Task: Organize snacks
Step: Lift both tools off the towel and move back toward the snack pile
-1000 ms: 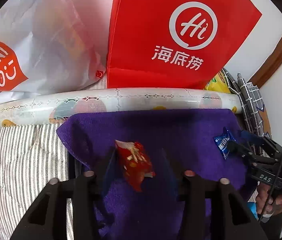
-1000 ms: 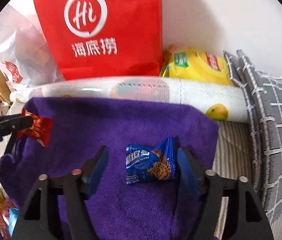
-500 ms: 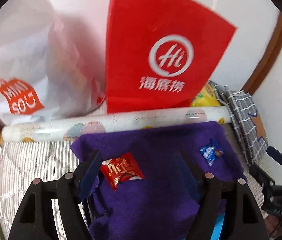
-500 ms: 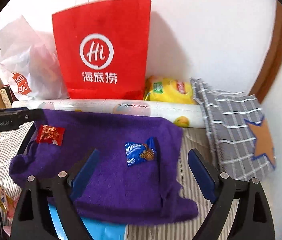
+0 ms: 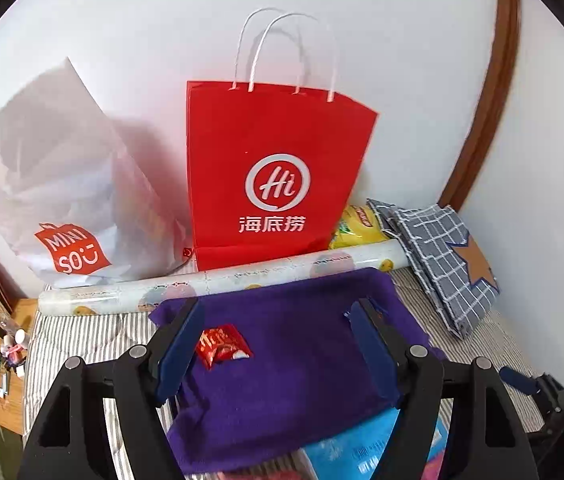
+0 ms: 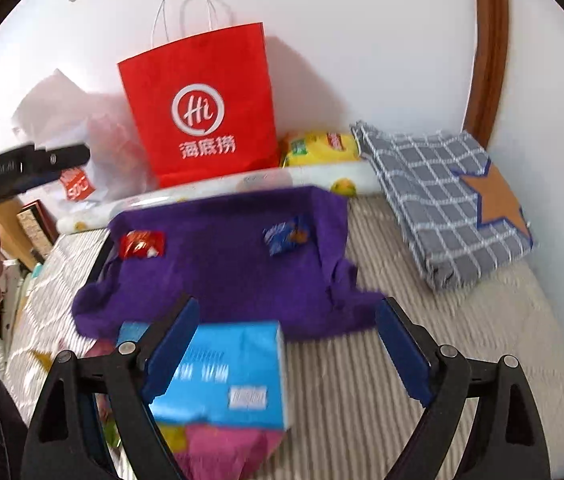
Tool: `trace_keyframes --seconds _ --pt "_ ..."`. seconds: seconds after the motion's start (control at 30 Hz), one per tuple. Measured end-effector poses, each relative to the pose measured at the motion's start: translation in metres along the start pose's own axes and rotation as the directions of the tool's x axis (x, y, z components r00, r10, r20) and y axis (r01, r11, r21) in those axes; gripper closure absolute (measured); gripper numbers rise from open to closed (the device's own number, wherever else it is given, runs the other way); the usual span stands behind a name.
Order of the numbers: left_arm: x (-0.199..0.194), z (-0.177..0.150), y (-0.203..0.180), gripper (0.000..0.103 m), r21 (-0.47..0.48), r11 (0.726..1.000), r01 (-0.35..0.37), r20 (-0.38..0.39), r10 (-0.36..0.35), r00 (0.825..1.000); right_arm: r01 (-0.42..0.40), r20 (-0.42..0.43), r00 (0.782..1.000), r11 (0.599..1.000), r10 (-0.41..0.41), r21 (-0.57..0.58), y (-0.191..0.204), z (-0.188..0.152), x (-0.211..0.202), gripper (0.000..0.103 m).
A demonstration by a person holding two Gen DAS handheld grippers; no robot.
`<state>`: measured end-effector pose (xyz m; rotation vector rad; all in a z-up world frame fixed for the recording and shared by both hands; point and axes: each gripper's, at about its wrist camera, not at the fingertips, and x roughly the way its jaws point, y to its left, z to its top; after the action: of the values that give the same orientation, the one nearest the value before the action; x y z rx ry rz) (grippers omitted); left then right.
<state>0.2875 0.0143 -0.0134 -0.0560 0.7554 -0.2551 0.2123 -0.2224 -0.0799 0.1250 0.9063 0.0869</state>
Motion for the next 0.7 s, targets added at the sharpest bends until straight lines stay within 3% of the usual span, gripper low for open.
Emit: trace_keyframes --seconds 0.13,0.3,0.47,0.7 --pt "-0.018 -0.019 0.003 0.025 -0.016 1.000 0.020 -0.013 -0.020 1.000 -0.072 -0.027 0.997 0.997 0.073 0.016 0.003 -0.025 -0.012 0.013" --pt "-0.032 -0.048 0.016 0.025 -0.041 0.999 0.016 -0.035 -0.017 0.999 -0.103 -0.049 0.993 0.995 0.104 0.009 0.012 -0.050 -0.018 0.013" --pt "-0.041 -0.077 0.022 0.025 -0.019 1.000 -0.005 -0.064 0.004 0.998 -0.184 -0.090 0.978 0.981 0.189 0.062 0.017 -0.076 -0.015 0.013" --pt "-0.058 -0.109 0.043 0.025 -0.030 0.999 -0.029 -0.088 0.026 0.996 -0.152 -0.111 0.982 0.987 0.156 0.047 0.033 -0.095 0.002 0.012"
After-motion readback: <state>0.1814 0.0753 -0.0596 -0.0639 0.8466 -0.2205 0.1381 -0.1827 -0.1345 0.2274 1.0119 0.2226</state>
